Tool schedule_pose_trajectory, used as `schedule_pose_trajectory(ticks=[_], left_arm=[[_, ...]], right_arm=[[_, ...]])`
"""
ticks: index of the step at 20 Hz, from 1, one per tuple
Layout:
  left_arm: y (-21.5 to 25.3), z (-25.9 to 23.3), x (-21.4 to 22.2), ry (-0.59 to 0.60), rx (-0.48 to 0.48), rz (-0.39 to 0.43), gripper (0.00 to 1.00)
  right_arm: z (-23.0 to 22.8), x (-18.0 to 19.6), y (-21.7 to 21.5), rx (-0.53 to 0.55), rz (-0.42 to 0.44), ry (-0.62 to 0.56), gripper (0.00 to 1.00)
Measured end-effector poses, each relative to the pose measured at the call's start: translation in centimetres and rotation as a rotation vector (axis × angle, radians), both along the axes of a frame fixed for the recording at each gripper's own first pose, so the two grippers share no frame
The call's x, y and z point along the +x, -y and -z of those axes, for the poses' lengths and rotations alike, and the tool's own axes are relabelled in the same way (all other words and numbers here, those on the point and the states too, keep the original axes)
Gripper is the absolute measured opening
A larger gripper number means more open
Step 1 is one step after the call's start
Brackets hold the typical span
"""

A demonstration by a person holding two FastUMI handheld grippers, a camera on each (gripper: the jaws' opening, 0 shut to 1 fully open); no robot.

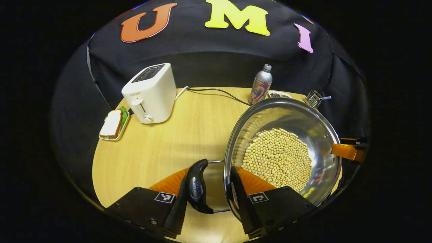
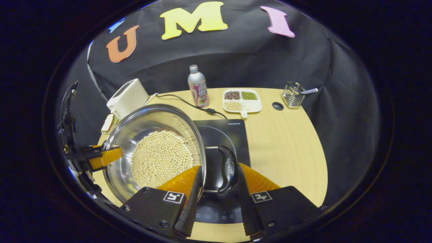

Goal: First push the handle of the pot to place it horizontally, then grasp the pot with both hands and set it on the induction cooktop.

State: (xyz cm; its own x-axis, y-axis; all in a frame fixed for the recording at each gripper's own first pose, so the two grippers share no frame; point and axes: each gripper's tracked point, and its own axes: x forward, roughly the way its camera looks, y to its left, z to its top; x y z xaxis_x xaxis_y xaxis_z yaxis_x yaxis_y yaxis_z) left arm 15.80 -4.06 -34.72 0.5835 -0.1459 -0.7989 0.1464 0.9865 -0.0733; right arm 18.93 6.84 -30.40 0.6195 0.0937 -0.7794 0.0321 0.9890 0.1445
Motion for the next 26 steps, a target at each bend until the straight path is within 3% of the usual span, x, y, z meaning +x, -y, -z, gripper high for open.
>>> schedule_pose_trajectory(ticks=[2, 3, 4, 5, 6, 7, 8, 9, 10, 12, 13, 15, 18, 19, 20, 21, 22, 23, 26], left_arm=[[1.8, 0.4, 0.4, -0.005, 0.0, -0.005, 0.65], [2.7, 0.4, 0.5, -0.007, 0.001, -0.009, 0.75], [3.4, 0.5, 0.6, -0.009, 0.002, -0.012, 0.65], [4.0, 0.5, 0.8, -0.009, 0.006, -0.013, 0.75], [4.6, 0.6, 0.9, -0.012, 0.012, -0.013, 0.65], [5.1, 0.8, 1.2, -0.012, 0.015, -0.014, 0.75], [5.5, 1.1, 1.4, -0.017, 0.016, -0.014, 0.64], [5.9, 1.3, 1.6, -0.02, 0.016, -0.015, 0.65], [6.3, 1.5, 1.7, -0.023, 0.016, -0.017, 0.75], [6.7, 2.1, 2.0, -0.033, 0.018, -0.019, 0.75], [6.9, 2.4, 2.1, -0.04, 0.019, -0.021, 0.54], [6.9, 2.7, 2.2, -0.046, 0.017, -0.026, 0.75], [7.0, 3.2, 2.2, -0.054, 0.018, -0.021, 0.75], [7.2, 3.2, 2.3, -0.05, 0.022, -0.017, 0.65], [7.2, 3.1, 2.5, -0.043, 0.024, -0.014, 0.65], [7.1, 3.2, 2.5, -0.044, 0.022, -0.012, 0.75], [7.0, 3.2, 2.5, -0.046, 0.017, -0.013, 0.75], [7.0, 3.3, 2.4, -0.05, 0.011, -0.017, 0.65], [7.0, 3.3, 2.4, -0.04, 0.003, -0.018, 0.65]], right_arm=[[0.3, 0.4, 2.0, -0.005, -0.001, -0.005, 0.56], [0.4, 0.7, 2.8, -0.004, -0.005, -0.006, 0.56], [0.6, 1.0, 3.5, -0.001, -0.008, -0.009, 0.56], [0.8, 1.3, 4.1, 0.003, -0.01, -0.014, 0.56], [1.0, 1.6, 4.7, 0.006, -0.012, -0.017, 0.56], [1.2, 1.8, 5.3, 0.006, -0.015, -0.02, 0.56], [1.5, 2.1, 5.7, 0.008, -0.015, -0.023, 0.56], [1.7, 2.4, 6.2, 0.009, -0.017, -0.027, 0.56], [1.9, 2.6, 6.6, 0.011, -0.017, -0.032, 0.56], [2.3, 3.0, 7.1, 0.011, -0.022, -0.041, 0.56], [2.5, 3.1, 7.2, 0.011, -0.025, -0.046, 0.56], [2.9, 3.3, 7.3, 0.012, -0.027, -0.053, 0.56], [3.3, 3.3, 7.4, 0.02, -0.019, -0.062, 0.56], [3.4, 3.3, 7.4, 0.018, -0.019, -0.06, 0.56], [3.5, 3.4, 7.5, 0.021, -0.016, -0.058, 0.56], [3.5, 3.5, 7.4, 0.026, -0.015, -0.058, 0.56], [3.6, 3.5, 7.4, 0.023, -0.023, -0.057, 0.56], [3.7, 3.6, 7.5, 0.023, -0.03, -0.051, 0.56], [3.9, 3.7, 7.5, 0.011, -0.044, -0.016, 0.56]])
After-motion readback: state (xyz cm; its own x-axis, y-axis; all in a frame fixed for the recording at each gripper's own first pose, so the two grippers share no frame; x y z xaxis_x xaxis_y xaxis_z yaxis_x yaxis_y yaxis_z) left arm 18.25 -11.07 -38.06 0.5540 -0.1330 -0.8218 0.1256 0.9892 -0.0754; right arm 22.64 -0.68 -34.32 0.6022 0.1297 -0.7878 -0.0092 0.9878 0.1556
